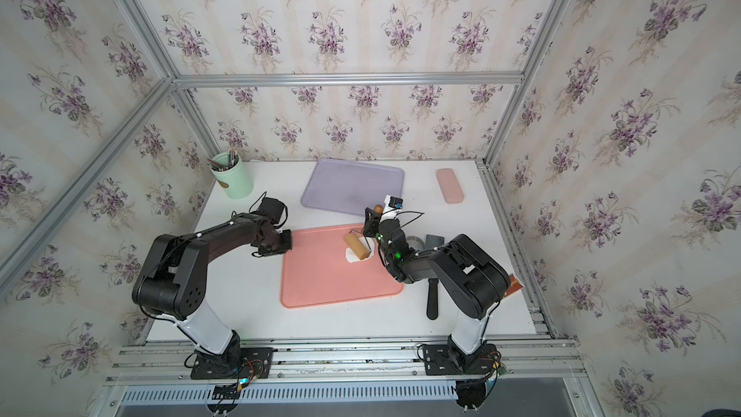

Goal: Roll out the dumpling wrappers from the dough
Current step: Flatten out the dough on the work surface.

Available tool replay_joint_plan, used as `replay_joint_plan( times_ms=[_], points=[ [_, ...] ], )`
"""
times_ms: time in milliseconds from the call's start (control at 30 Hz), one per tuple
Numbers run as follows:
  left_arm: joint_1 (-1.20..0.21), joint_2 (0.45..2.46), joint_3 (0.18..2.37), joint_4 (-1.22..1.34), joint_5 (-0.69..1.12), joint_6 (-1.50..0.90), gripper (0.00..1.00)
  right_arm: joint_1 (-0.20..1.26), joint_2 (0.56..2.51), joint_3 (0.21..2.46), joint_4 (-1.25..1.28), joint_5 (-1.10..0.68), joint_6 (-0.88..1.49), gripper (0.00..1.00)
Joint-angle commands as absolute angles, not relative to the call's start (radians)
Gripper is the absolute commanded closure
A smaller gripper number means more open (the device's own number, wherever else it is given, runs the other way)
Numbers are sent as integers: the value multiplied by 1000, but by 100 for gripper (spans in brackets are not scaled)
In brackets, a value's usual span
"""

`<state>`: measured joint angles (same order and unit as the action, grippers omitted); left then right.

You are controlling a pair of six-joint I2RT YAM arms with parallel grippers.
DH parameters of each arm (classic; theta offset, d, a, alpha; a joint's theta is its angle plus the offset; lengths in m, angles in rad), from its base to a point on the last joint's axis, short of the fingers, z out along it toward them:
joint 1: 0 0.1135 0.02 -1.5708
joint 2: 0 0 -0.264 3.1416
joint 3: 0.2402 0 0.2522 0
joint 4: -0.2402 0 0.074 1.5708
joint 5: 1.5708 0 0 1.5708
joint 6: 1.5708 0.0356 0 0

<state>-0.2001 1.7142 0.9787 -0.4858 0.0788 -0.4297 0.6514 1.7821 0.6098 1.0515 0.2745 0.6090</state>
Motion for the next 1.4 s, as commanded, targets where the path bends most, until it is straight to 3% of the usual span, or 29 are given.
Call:
replay_joint_plan(
  times_ms=[0, 267, 500, 700, 900, 1067, 1233, 1367],
  points=[
    [-194, 1720, 982, -524, 22, -432, 100, 617, 1784, 546, 950, 330, 599, 100],
    [-190, 1726, 990, -533, 24, -418, 100, 474, 1662, 469, 836, 403, 597, 100],
    [-190, 1749, 1009, -534, 39, -407, 100, 569, 1498, 560, 746, 354, 541, 100],
    [-192, 1761, 1019, -534, 40, -406, 100, 639, 1611, 624, 763, 290, 548, 100],
    [-193, 1761, 1024, -530, 58, -407, 100, 650, 1749, 555, 907, 277, 512, 100],
    [-196, 1783, 1041, -525, 73, -411, 100, 744, 1816, 546, 987, 271, 566, 100],
    [-195, 1796, 1049, -529, 66, -410, 100, 758, 1795, 563, 1026, 250, 654, 100],
    [-196, 1789, 1045, -535, 57, -407, 100, 669, 1648, 543, 1005, 183, 713, 100]
  ],
)
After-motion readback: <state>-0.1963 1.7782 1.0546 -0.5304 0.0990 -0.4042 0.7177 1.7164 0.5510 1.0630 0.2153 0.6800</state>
